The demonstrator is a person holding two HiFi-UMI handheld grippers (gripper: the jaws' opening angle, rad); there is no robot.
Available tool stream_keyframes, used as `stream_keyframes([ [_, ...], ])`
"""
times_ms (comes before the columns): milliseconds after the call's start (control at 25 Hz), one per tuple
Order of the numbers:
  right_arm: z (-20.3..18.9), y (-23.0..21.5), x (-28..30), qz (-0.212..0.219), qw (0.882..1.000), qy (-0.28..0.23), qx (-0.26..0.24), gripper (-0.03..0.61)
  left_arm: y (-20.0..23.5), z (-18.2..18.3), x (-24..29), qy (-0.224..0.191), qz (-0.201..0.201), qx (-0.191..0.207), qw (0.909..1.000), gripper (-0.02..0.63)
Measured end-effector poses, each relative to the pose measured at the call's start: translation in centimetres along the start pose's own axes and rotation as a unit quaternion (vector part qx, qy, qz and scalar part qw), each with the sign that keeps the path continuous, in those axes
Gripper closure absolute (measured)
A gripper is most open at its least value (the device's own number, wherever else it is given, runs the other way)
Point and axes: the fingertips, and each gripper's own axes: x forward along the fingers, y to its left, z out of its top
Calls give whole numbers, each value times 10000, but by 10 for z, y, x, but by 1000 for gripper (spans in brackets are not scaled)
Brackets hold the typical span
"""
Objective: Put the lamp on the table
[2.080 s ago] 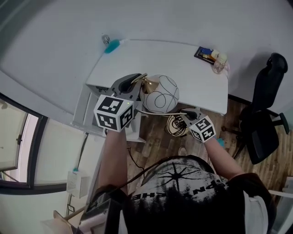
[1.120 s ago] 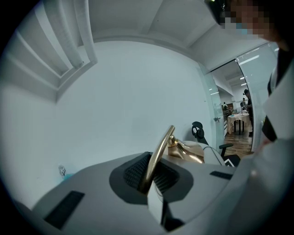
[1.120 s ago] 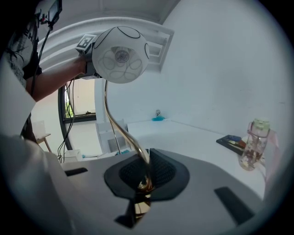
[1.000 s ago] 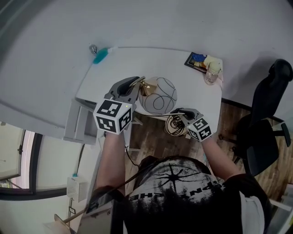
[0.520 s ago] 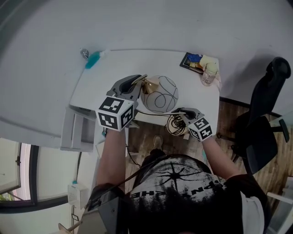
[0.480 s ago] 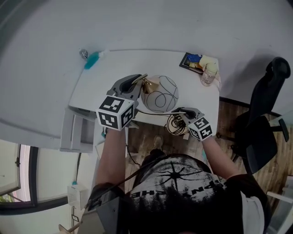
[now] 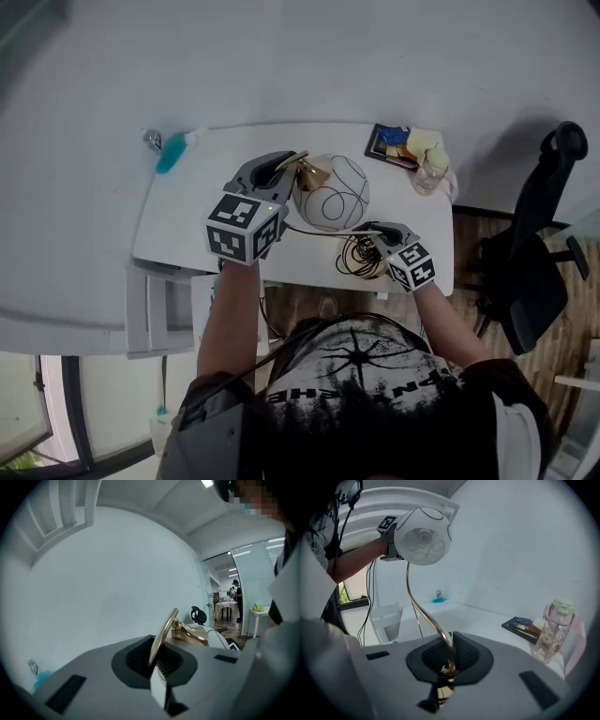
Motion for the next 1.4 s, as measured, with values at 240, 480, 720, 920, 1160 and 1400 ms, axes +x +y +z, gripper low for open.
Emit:
stream_keyframes([
  [240,21,-10,35,-356,9993,-73,110,558,40,4,21,-92,-330,118,9993,598],
  [480,34,-23,66,-652,9977,-46,182,558,77,2,43,-150,-565,116,9982,598],
  [720,45,-37,92,-880,9958,2,261,558,106,1,63,-180,-742,123,9970,598],
  [920,48,-43,112,-1000,9939,-53,453,558,121,0,80,-161,-896,272,9955,598],
  [1160,58,-62,134,-1153,9916,-95,573,558,139,6,103,-178,-1035,393,9937,598],
  [1400,71,-86,154,-1211,9907,-131,603,558,158,13,128,-188,-1069,450,9931,598],
])
